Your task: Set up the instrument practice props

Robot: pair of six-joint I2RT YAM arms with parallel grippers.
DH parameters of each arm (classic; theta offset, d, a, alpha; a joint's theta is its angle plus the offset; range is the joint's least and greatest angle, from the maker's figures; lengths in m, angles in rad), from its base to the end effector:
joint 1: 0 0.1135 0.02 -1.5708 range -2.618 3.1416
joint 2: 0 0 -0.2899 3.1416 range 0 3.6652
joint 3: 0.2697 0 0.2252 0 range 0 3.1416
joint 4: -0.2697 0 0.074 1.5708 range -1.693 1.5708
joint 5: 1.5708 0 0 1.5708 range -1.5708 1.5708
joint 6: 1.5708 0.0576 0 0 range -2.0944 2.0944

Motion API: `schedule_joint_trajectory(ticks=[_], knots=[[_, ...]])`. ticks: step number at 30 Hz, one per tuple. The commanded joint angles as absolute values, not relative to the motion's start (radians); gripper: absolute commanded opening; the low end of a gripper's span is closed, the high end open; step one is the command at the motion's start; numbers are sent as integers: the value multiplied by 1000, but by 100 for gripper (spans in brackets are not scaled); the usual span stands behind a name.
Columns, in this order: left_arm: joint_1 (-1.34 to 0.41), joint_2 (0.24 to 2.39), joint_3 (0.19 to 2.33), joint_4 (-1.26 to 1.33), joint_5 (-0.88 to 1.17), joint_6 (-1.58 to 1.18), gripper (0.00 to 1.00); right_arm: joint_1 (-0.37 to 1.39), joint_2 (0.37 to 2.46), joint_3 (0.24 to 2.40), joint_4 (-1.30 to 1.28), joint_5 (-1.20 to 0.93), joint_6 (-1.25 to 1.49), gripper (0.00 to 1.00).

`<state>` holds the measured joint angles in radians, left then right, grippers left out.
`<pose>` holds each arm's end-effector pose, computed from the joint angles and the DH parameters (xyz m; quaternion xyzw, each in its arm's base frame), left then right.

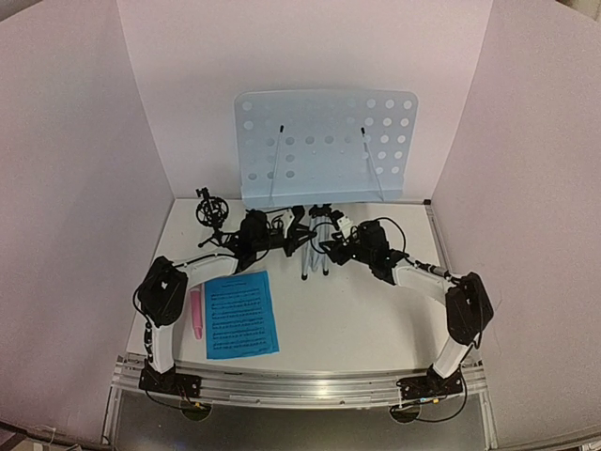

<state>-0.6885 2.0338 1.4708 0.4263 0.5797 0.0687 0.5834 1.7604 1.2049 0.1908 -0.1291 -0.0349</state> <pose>0.3553 -0.3332 0.2911 0.4415 0.6017 -0.3972 0.5341 0.3408 0.2338 0.2879 -0.2849 0.7718 0.2044 0.5304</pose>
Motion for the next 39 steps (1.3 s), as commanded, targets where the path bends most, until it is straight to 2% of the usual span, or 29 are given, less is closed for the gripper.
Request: schedule_joint_trajectory(ticks=[1,8,15,19,24,26,30,39], knots=[[-697,2014,1482,407,623,65,0,568,1792,1270,225,-177,-34,52],[-697,2017,1481,417,637,67,0,526,1821,1303,224,-205,-49,50],[-696,2019,1478,424,640,67,0,520,1876,1366,222,-312,-47,37],[-697,2017,1472,424,644,67,0,520,1894,1380,222,-316,-40,25],[-696,2019,1470,431,648,54,0,520,1906,1384,221,-303,-33,4],[-692,2013,1469,424,651,51,0,520,1887,1366,220,-269,-43,0],[-667,1983,1454,376,663,54,0,504,1798,1290,183,-186,-105,0],[-656,1930,1494,118,658,174,0,476,1642,1272,-157,-143,-213,0]])
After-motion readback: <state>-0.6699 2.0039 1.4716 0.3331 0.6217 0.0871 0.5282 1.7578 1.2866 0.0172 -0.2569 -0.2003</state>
